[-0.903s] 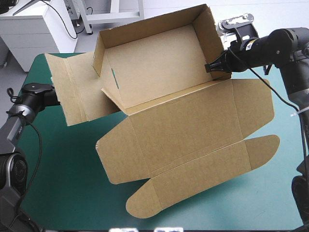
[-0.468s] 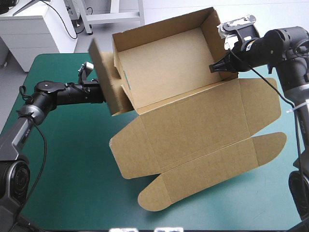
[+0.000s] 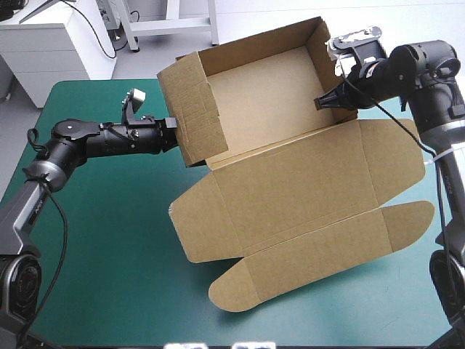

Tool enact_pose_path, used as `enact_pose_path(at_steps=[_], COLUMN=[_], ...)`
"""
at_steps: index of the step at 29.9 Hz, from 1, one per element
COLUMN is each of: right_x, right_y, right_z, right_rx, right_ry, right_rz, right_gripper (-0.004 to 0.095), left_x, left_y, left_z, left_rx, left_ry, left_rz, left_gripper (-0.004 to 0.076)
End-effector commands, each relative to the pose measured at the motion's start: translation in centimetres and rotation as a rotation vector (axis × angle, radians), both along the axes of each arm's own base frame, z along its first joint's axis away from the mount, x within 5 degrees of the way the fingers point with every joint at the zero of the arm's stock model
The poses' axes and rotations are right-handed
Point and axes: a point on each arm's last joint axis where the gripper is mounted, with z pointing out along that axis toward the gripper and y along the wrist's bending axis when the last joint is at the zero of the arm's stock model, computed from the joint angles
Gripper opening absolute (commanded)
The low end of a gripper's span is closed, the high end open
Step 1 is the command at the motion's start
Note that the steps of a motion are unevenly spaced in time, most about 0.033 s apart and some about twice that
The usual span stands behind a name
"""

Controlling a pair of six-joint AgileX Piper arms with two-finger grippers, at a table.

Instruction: Fold the box

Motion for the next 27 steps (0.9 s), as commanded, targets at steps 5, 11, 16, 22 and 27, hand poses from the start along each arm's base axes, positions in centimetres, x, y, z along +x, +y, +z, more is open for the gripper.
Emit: enact_pose_path(at_steps=[5, 11, 16, 22, 27], right_x=[-0.9, -0.8, -0.7, -0.7, -0.7], right_y=[-0.1, -0.2, -0.2, -0.3, -0.4], right_z=[1.7, 1.6, 1.5, 1.5, 1.4], right_rx=[0.032, 0.012, 0.012, 0.002, -0.015], right_ry=[-0.057, -0.055, -0.053, -0.055, -0.052], right_rz=[0.001, -0.008, -0.008, -0.013, -0.02], right_gripper=[-0.0017, -0.0018, -0.0018, -0.0018, -0.0018], left_x=[-1.0, -0.9, -0.8, -0.5, -0.4], left_y=[-0.5, -0.5, -0.5, -0.3, 0.8], left_z=[4.4, 4.8, 5.1, 4.9, 5.2], left_rx=[-0.122, -0.151, -0.159, -0.129, -0.154], left_ry=[-0.096, -0.102, -0.129, -0.154, -0.154], left_rz=[-0.027, -0.017, -0.015, 0.015, 0.023], left_gripper=[-0.0008, -0.0008, -0.0008, 0.0019, 0.0172])
